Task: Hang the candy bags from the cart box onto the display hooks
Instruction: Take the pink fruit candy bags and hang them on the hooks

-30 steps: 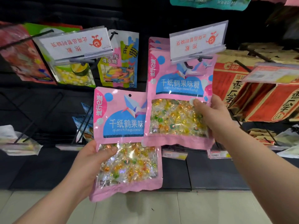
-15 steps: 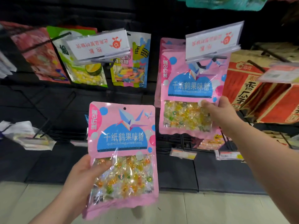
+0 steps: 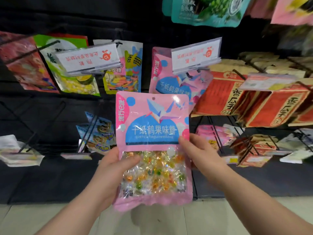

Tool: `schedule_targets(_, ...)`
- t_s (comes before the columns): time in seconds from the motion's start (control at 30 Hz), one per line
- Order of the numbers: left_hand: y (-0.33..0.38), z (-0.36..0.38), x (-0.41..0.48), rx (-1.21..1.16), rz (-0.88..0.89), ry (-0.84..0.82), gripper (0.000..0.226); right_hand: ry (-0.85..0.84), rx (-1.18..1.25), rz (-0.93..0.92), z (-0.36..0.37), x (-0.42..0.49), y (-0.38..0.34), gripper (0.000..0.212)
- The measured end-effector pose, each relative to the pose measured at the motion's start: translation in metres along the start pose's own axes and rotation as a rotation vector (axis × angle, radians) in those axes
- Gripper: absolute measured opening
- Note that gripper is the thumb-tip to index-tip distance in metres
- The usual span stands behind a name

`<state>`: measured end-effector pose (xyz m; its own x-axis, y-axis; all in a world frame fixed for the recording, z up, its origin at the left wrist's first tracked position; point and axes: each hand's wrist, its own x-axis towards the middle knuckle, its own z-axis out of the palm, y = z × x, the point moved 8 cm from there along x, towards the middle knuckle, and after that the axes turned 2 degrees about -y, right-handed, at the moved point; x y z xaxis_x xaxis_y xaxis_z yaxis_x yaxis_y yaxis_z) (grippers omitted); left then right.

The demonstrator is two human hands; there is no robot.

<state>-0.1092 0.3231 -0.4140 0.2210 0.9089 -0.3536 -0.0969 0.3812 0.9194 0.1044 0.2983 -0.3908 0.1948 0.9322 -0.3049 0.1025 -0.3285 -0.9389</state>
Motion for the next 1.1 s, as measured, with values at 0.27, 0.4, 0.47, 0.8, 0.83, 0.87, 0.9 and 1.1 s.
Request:
schedule_targets(0.27, 0.014, 0.05, -0.001, 0.003, 0.021, -0.183, 0.048, 0.266, 0.08, -0.215, -0.037, -0.032, -0.013, 0.025)
schedule_targets(0.4, 0.019, 0.056, 0.003, 0.037, 0.042, -0.153, 0.037, 0.306, 0.083, -0.254, -0.047, -0.039, -0.022, 0.027)
schedule_targets(0.47, 0.02, 0.059, 0.007, 0.036, 0.04, -0.132, 0.028, 0.305, 0.092, -0.263, -0.052, -0.037, -0.023, 0.023)
schedule_targets(0.8, 0.03, 0.072, 0.022, -0.016, 0.091, -0.19, 0.032, 0.318, 0.091, -0.257, -0.065, -0.023, -0.029, 0.017)
schedule_targets(0.83, 0.03, 0.072, 0.022, -0.021, 0.093, -0.192, 0.034, 0.313, 0.094, -0.253, -0.064, -0.022, -0.029, 0.018)
schedule_targets(0.87, 0.031, 0.072, 0.022, -0.022, 0.095, -0.193, 0.037, 0.311, 0.095, -0.249, -0.064, -0.022, -0.029, 0.02)
schedule_targets(0.9, 0.031, 0.073, 0.022, -0.019, 0.093, -0.194, 0.041, 0.312, 0.088, -0.247, -0.064, -0.022, -0.03, 0.02)
schedule_targets(1.1, 0.032, 0.072, 0.026, 0.01, 0.087, -0.173, 0.029, 0.322, 0.06, -0.257, -0.066, -0.019, -0.034, 0.02)
